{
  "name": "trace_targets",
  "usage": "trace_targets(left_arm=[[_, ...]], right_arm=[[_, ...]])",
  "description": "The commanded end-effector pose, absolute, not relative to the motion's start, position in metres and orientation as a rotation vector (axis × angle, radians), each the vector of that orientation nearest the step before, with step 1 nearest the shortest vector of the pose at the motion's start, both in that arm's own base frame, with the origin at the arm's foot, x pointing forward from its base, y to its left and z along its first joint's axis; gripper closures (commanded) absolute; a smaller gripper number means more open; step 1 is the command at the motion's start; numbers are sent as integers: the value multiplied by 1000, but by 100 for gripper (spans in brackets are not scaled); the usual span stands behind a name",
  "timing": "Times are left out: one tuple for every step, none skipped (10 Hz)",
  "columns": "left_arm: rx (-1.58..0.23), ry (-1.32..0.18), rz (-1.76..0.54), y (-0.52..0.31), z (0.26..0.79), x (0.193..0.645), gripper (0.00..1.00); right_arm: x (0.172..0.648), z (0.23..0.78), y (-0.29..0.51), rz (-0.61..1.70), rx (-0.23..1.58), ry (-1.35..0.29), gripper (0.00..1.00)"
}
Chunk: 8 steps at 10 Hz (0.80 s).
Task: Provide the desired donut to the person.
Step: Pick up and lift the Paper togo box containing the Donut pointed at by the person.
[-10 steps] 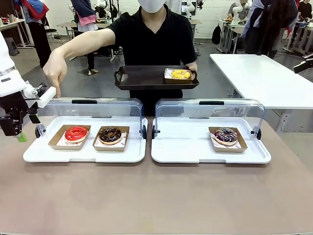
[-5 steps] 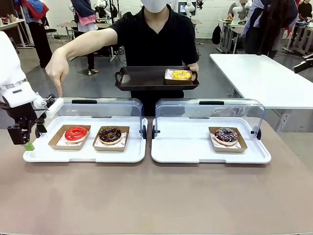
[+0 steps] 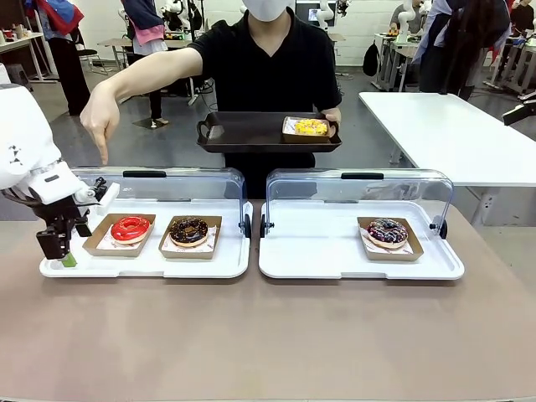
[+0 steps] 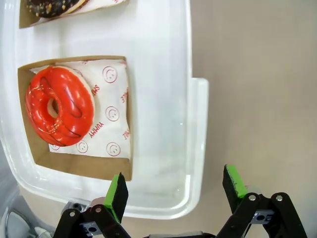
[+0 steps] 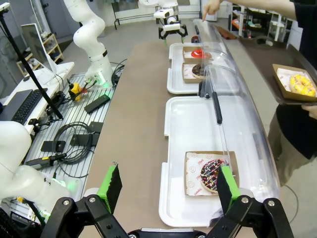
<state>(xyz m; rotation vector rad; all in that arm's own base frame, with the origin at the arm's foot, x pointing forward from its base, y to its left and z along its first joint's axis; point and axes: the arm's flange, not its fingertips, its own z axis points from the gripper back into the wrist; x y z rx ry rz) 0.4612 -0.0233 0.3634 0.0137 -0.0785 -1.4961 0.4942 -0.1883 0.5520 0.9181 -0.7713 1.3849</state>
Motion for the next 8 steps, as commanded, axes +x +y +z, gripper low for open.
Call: trace_targets(left_arm=[[40, -95, -1489, -20, 357, 478, 0], [35, -95, -1506, -18, 354, 487, 0], [36, -105, -1513, -18, 350, 492, 0], [32, -110, -1519, -18, 346, 494, 0], [41, -115, -1520, -17, 343, 495, 0], [37, -120, -1528, -16, 342, 499, 0], [33, -127, -1533, -15, 340, 502, 0], [34, -135, -1532, -16, 336, 502, 0]], right_arm=[[494, 551, -187, 1382, 924, -766, 0], [494, 551, -187, 1382, 924, -766, 0], [494, 551, -187, 1382, 924, -766, 0], [494, 551, -187, 1382, 924, -766, 0], [494, 551, -187, 1382, 924, -766, 0], [494, 551, -187, 1382, 924, -766, 0], [494, 551, -187, 1382, 924, -766, 0], [494, 551, -187, 1382, 924, -766, 0]])
